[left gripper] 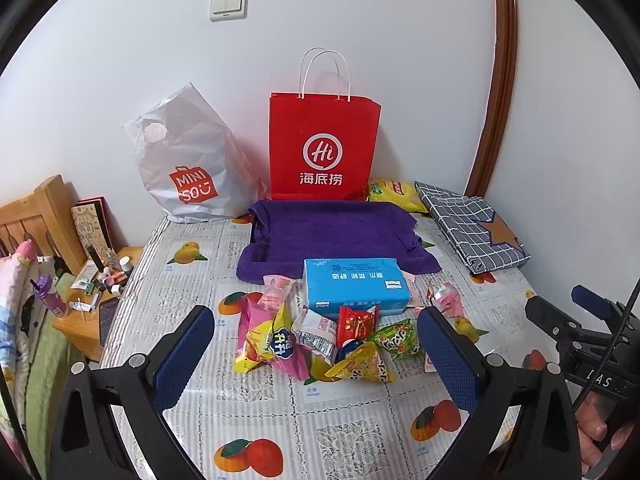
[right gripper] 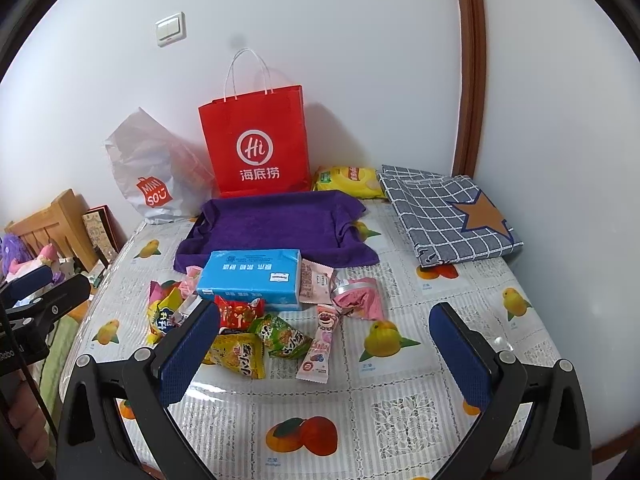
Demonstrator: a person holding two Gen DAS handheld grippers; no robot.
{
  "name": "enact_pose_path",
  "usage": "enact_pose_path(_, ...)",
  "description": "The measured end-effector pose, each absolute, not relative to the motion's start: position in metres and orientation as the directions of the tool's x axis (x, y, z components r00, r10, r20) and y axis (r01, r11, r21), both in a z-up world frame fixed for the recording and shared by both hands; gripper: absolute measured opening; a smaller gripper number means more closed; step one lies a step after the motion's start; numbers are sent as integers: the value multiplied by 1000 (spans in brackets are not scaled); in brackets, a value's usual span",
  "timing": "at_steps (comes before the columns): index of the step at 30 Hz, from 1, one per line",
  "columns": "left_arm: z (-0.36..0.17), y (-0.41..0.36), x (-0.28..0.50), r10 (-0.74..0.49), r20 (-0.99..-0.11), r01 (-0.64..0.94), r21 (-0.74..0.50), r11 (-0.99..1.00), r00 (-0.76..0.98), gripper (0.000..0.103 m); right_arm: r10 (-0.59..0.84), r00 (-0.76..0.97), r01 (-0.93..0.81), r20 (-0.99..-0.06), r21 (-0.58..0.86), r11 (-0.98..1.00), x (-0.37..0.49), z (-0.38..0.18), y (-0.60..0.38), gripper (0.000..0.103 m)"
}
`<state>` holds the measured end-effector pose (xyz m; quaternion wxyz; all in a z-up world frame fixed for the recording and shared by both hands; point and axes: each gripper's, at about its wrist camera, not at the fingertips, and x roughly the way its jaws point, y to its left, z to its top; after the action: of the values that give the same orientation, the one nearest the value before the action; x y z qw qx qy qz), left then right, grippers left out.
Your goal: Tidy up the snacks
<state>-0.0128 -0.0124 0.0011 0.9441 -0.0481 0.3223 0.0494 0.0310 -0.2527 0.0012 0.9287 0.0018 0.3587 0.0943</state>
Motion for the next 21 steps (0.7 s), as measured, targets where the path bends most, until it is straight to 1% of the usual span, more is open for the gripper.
enact_pose_path(21,3,-13,-12,75,-612,-123,-36,992,787,102,189,725,-187,-662,74,980,34,3,-247,103)
